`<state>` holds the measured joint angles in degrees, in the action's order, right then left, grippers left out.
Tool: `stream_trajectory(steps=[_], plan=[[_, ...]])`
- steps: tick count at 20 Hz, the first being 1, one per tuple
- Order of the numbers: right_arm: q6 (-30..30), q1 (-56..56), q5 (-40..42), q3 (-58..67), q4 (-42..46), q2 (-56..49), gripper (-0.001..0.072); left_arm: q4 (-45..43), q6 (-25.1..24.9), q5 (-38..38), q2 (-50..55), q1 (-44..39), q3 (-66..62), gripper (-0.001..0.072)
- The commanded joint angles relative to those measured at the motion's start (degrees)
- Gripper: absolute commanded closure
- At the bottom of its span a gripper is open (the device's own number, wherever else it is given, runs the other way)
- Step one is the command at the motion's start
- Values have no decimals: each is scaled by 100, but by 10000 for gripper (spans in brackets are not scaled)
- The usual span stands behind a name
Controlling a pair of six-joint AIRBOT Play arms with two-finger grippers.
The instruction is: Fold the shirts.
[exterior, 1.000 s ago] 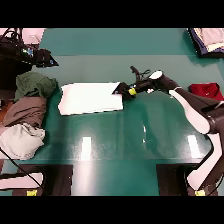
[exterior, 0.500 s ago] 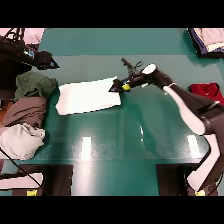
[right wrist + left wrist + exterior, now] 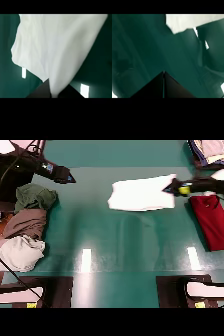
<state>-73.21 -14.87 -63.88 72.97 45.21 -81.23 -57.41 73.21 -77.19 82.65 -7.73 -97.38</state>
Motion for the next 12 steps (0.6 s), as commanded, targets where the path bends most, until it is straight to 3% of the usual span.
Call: stream_trajectory(steps=[1, 5, 12], plan=[[-28, -1414, 308, -315, 133, 632, 695, -2, 50, 212, -2, -374, 2, 684], [-31, -2356, 481, 155, 131, 549, 696, -4, 48, 306, 2, -625, 2, 684], [-26, -2643, 450, 1360, 133, 299, 696, -7, 48, 326, 2, -695, 2, 684]])
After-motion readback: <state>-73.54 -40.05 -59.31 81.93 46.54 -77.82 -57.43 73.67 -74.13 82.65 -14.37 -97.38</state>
